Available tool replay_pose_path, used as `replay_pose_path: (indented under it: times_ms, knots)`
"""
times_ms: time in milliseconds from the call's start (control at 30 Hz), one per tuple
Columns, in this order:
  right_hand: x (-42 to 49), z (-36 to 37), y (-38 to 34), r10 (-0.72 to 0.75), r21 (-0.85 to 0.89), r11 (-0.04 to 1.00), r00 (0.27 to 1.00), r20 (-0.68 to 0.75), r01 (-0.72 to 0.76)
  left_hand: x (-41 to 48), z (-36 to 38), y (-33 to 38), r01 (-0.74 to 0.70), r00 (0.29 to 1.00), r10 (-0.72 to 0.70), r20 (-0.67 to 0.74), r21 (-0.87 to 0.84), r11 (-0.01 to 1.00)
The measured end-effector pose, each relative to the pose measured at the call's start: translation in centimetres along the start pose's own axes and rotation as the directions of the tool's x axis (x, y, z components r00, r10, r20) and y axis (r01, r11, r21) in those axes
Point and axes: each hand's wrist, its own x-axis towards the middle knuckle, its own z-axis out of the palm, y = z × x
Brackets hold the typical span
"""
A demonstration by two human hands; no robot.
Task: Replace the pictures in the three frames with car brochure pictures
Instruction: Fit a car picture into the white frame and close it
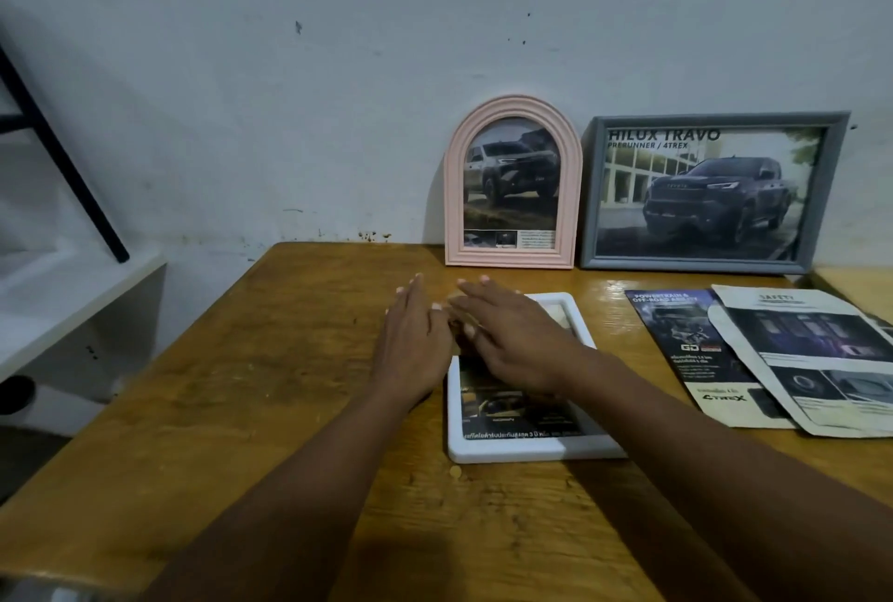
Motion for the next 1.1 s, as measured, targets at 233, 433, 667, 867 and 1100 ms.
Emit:
replay_pose_path:
  times_ms: [233, 433, 667, 867, 1100]
  knots:
    - [3.9, 2.8, 0.4, -0.085, 0.023, 0.996, 0.996, 0.014, 0.085, -1.7, 0.2, -0.3, -0.024, 0.996, 0.042, -0.081, 0.209, 0.978]
    - [4.5, 1.1, 2.3, 0.070, 0.028, 0.997, 0.997, -0.042, -0.069, -2.0, 0.3, 0.1, -0.137, 0.989, 0.148, 0.003, 0.397, 0.908]
    - [2.2, -1.2, 5.4, 0.140, -0.143, 0.979, 0.990, -0.024, -0.142, -1.1, 0.1, 0.9, -0.391, 0.920, 0.307, 0.244, 0.521, 0.759]
    - [-1.3, -2.8, 8.3, 0.253, -0.191, 0.945, 0.963, -0.091, -0.266, -1.1, 0.6, 1.3, -0.382, 0.924, 0.282, 0.258, 0.582, 0.718]
    - [-4.0, -5.3, 8.3, 0.473, 0.127, 0.881, 0.848, -0.239, -0.456, -1.2, 1.0, 1.8, -0.342, 0.938, 0.229, 0.259, 0.595, 0.727]
